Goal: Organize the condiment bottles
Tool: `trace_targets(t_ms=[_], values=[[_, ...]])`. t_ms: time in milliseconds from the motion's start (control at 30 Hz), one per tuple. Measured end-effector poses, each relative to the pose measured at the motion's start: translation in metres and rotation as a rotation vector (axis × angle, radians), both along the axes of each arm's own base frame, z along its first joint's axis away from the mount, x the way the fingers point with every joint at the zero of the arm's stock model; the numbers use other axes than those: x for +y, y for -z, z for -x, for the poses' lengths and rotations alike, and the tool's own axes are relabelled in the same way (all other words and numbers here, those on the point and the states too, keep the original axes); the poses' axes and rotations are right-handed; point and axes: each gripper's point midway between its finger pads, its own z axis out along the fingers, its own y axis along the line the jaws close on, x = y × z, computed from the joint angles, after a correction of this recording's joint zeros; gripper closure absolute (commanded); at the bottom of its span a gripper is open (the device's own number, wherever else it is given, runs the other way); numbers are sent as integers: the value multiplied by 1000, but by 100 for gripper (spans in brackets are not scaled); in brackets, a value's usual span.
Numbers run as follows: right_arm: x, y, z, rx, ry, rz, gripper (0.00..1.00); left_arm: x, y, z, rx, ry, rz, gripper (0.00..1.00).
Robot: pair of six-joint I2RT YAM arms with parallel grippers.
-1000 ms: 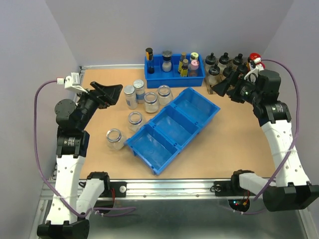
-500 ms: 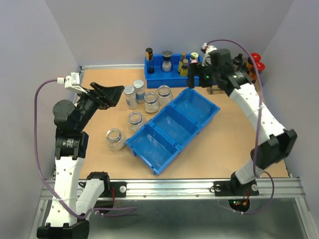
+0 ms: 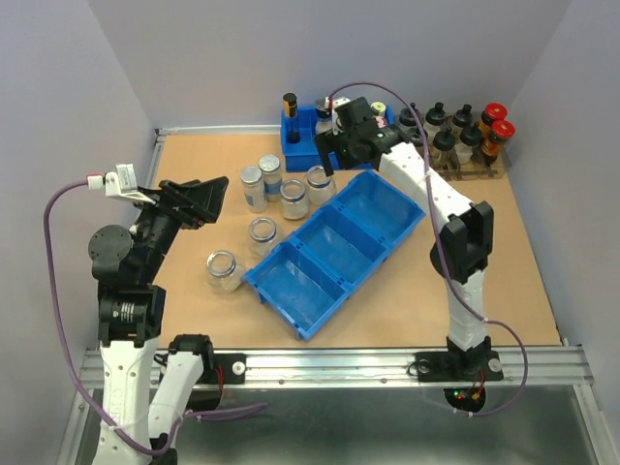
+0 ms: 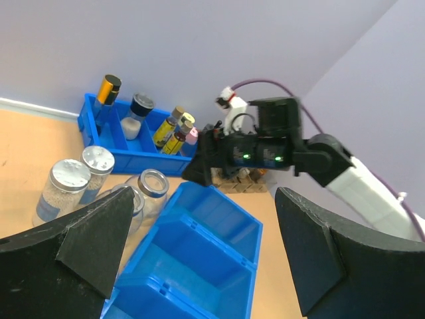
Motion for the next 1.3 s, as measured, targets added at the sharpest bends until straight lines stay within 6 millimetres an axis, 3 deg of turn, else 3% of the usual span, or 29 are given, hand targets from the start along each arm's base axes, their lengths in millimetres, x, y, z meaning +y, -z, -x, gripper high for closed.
trace_targets(t_ms=[200, 333, 1000, 1300], values=[[24, 45, -19, 40, 36, 32, 0, 7, -1, 8, -15, -39, 6, 1], [31, 62, -28, 50, 72, 28, 0, 9, 11, 4, 23, -52, 6, 1], [51, 63, -27, 83, 55, -70, 0, 16, 30, 3, 69, -95, -4, 1], [56, 91, -27, 129, 46, -63, 0, 16, 32, 1, 70, -98, -16, 1]])
